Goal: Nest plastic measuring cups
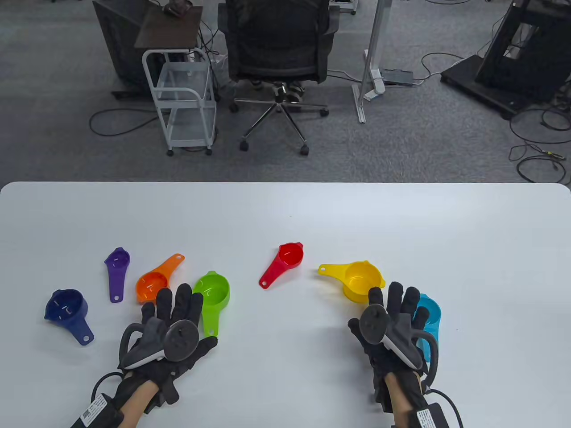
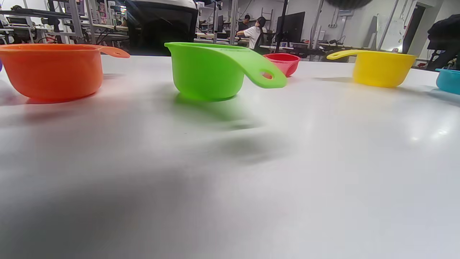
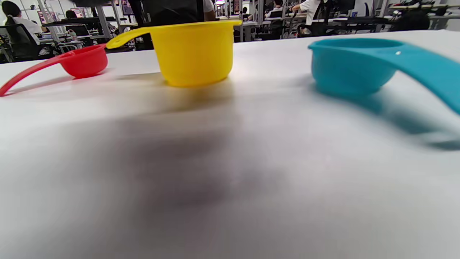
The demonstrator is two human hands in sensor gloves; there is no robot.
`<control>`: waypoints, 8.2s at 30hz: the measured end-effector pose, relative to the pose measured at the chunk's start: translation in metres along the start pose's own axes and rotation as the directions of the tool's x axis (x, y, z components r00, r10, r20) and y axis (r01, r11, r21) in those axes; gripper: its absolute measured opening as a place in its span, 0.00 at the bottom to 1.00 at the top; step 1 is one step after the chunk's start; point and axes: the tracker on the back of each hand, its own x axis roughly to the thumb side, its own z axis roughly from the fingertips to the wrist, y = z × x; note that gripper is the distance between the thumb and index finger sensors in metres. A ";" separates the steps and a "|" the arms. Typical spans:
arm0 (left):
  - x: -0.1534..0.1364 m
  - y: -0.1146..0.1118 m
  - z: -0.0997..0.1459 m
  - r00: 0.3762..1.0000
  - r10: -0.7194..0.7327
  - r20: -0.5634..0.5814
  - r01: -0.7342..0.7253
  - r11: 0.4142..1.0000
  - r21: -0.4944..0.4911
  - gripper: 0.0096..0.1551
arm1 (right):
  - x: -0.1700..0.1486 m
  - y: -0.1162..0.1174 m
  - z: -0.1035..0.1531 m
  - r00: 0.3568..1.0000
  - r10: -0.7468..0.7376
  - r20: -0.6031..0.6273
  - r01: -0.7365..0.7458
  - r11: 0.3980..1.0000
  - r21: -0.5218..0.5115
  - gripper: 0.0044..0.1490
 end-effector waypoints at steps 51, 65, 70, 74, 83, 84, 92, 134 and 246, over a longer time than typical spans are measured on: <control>0.009 0.005 0.000 0.997 0.054 0.051 -0.057 0.997 0.047 0.56 | 0.077 -0.013 -0.046 0.940 -0.184 0.287 0.198 0.980 -0.022 0.57; 0.025 0.002 -0.001 0.728 0.650 0.220 -0.652 0.755 -0.072 0.41 | 0.172 0.005 0.033 0.785 0.024 0.619 -0.004 0.999 -0.034 0.59; 0.021 -0.006 -0.007 0.585 0.787 0.195 -0.781 0.612 -0.127 0.31 | 0.171 0.007 0.032 0.787 0.041 0.615 -0.008 0.998 -0.057 0.61; 0.015 -0.005 -0.003 0.516 0.836 0.189 -0.846 0.532 -0.043 0.27 | 0.167 -0.002 0.032 0.816 -0.104 0.568 0.109 0.994 0.025 0.66; 0.047 -0.020 -0.006 0.545 0.818 0.186 -0.803 0.573 -0.167 0.25 | 0.165 -0.003 0.030 0.675 -0.626 0.391 0.565 0.779 0.272 0.72; 0.054 -0.021 -0.006 0.568 0.800 0.193 -0.780 0.598 -0.185 0.26 | 0.166 -0.003 0.029 0.691 -0.608 0.390 0.557 0.792 0.249 0.72; 0.072 -0.017 -0.002 0.686 0.689 0.236 -0.674 0.723 -0.152 0.29 | 0.183 -0.002 0.028 0.812 -0.467 0.351 0.436 0.884 0.168 0.71; -0.019 0.008 0.002 0.988 0.141 -0.058 -0.132 0.982 0.136 0.53 | 0.221 0.040 0.001 0.970 0.017 0.244 -0.076 0.968 0.237 0.66; 0.138 -0.008 -0.072 0.975 0.221 -0.025 -0.222 0.974 -0.052 0.45 | 0.087 0.015 0.020 0.978 0.024 0.207 -0.065 0.979 0.194 0.68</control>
